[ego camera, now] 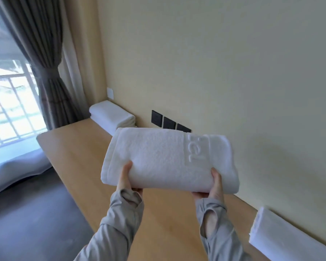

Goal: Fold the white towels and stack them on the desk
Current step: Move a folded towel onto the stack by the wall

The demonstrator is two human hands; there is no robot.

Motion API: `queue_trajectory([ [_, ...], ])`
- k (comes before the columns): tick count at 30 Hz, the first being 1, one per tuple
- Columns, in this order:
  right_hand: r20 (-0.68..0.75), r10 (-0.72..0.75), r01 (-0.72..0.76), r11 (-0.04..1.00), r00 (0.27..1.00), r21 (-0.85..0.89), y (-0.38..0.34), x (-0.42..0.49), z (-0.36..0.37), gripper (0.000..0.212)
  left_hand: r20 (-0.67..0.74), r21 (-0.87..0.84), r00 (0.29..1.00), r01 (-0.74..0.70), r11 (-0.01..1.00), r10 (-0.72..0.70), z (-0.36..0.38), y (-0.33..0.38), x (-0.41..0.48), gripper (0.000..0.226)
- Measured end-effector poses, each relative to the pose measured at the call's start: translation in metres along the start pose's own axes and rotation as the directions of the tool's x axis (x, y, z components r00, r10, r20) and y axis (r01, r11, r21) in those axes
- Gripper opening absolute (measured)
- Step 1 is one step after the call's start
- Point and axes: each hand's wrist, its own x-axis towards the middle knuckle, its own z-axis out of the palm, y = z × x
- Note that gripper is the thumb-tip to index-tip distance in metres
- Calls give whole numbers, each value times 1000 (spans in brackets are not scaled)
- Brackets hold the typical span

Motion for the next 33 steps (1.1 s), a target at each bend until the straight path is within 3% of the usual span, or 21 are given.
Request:
queue_trajectory([
  [4, 43, 73, -70, 995, 996, -68, 85, -24, 69, 31, -56, -47, 996, -76, 996, 74, -39, 99, 22, 38],
  [11, 130, 223, -193, 959, 966, -209, 234, -57, 176, 24, -147, -54, 974, -180, 982, 170, -110, 260, 62, 41],
  [20, 140, 360, -317, 913, 922, -258, 362, -69, 268, 21, -197, -158, 949, -280, 947, 248, -169, 376, 107, 26],
  [29, 159, 360, -319, 919, 919, -234, 430, 3, 358, 24, -206, -126, 925, -348, 929, 319, -132, 453, 209, 35],
  [33, 185, 308, -287, 949, 933, -128, 440, 52, 401, 30, -155, -58, 938, -323, 945, 311, -82, 482, 266, 57],
])
